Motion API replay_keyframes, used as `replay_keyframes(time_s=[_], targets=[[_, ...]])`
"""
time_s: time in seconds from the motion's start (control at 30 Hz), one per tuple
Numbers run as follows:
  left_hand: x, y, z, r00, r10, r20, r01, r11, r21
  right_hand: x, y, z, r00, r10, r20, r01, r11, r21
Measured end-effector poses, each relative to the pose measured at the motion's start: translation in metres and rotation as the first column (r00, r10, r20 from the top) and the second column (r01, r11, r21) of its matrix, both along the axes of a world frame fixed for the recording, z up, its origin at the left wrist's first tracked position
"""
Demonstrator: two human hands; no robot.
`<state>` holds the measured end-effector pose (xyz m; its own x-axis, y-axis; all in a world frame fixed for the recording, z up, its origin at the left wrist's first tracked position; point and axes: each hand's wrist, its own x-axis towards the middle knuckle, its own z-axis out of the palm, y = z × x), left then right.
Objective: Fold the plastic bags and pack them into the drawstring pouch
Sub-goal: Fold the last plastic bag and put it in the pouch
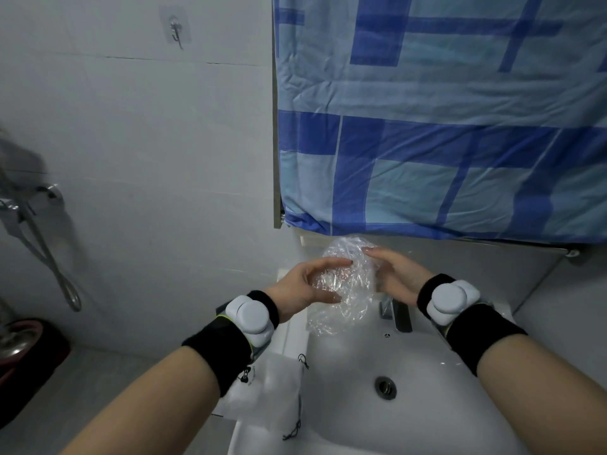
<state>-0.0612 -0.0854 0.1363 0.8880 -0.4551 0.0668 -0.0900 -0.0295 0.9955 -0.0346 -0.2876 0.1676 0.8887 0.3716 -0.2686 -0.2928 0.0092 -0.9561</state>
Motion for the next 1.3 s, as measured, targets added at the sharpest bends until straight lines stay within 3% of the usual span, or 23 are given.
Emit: replay_keyframes(time_s=[0.2,0.5,0.63,0.87,1.03,1.3], targets=[[0.002,-0.002,0.003,0.990,0.128,0.061,-0.130,0.991,0.026,-0.009,0.002,-0.019,0.982,0.188,-0.011,-0.186,0.963,-0.194],[0.011,-0.004,0.000,0.968,0.251,-0.007,-0.251,0.968,0.023,-0.007,0.003,-0.023,0.993,-0.033,0.117,0.041,0.997,-0.065],[0.012,-0.006,-0.001,0.950,0.310,0.021,-0.310,0.944,0.109,-0.002,0.002,-0.025,0.959,-0.127,0.252,0.139,0.990,-0.031],[0.013,-0.007,-0.007,0.957,0.289,-0.019,-0.271,0.916,0.296,-0.001,0.002,-0.023,0.968,-0.117,0.223,0.099,0.991,0.090],[0.014,-0.004,-0.010,0.961,0.276,-0.013,-0.264,0.932,0.250,-0.004,0.003,-0.019,0.974,-0.155,0.166,0.131,0.981,0.145],[0.009,-0.006,-0.011,0.941,0.256,-0.221,-0.276,0.959,-0.065,-0.002,0.002,-0.025,0.975,-0.152,0.161,0.134,0.984,0.118]])
